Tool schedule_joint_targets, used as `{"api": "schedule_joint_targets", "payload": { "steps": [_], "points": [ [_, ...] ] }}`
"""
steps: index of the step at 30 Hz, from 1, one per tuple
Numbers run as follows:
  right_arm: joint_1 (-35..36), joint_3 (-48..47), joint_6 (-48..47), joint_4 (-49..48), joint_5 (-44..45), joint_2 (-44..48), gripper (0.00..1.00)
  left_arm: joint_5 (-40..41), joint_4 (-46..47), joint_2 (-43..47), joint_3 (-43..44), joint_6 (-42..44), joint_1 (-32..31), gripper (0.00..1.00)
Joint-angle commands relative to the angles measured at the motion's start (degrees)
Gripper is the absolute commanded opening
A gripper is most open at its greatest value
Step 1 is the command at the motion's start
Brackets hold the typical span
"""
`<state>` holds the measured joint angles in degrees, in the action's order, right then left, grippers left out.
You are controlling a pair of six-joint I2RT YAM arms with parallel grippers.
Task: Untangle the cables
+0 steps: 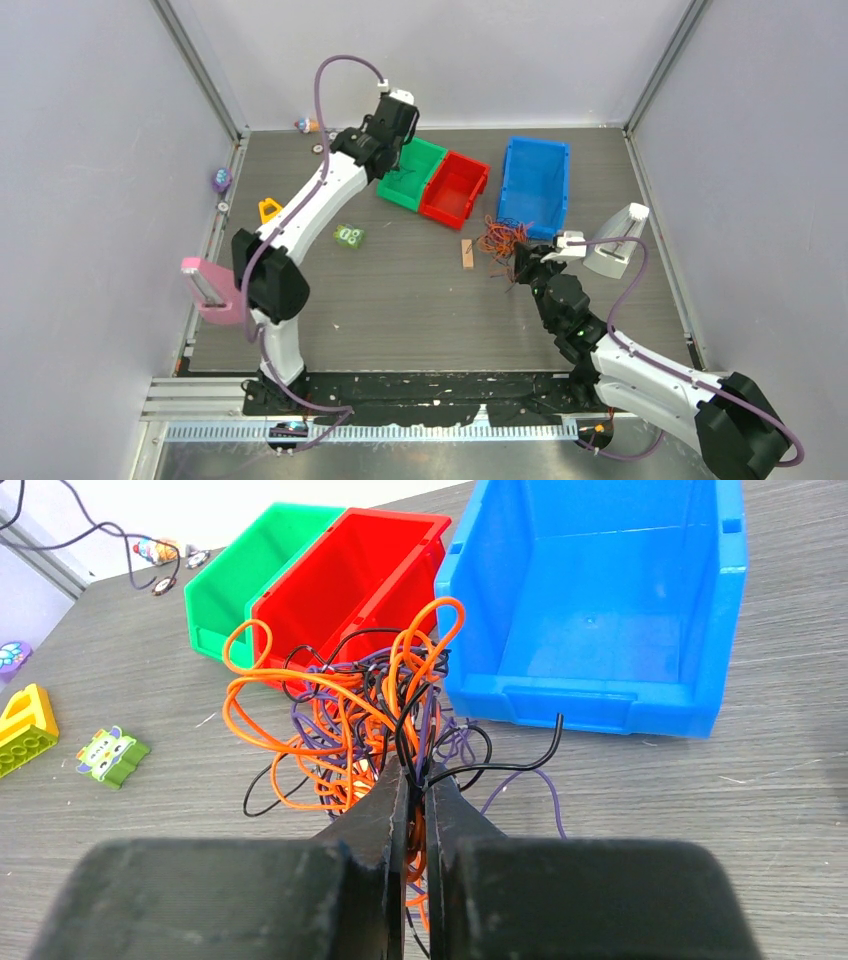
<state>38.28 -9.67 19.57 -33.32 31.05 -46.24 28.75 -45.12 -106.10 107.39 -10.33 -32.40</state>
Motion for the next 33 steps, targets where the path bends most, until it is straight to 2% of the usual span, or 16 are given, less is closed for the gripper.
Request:
{"api": "schedule_joint_targets", "payload": {
  "steps": [1, 7, 13, 19, 22, 24, 33],
  "points": [
    [-0.07, -0.23, -0.47, -2.43, 2.6, 0.95, 0.05, 6.34, -3.87, -7.09, 11.5, 6.5, 1.0, 0.0],
    [-0.19, -0.11, -0.36, -2.75, 3.29, 0.81, 0.05, 5.91, -3.19, -18.8, 20.91, 9.65, 1.21, 0.0],
    [-0.29, -0.08, -0.31, -2.98, 3.6, 0.61, 0.05, 0.19, -0.04, -26.55, 23.89, 9.62, 1.21, 0.0],
    [-0.4, -0.06, -0.22, -2.98, 3.63, 0.64, 0.05, -19.6, -4.73, -33.93, 32.17, 5.15, 3.32, 0.0],
    [-0.4, -0.04, -0.1, -3.01, 3.51, 0.62, 0.05, -30.71, -4.51, -35.26, 32.01, -0.13, 5.67, 0.0],
    [-0.48, -0.07, -0.07, -3.0, 3.42, 0.58, 0.05, -35.3, -4.68, -35.99, 31.92, -2.67, 7.17, 0.0],
    [-0.66, -0.25, 0.18, -3.24, 3.31, -0.23, 0.05, -39.39, -9.91, -36.67, 28.79, -3.11, 8.15, 0.0]
  ]
}}
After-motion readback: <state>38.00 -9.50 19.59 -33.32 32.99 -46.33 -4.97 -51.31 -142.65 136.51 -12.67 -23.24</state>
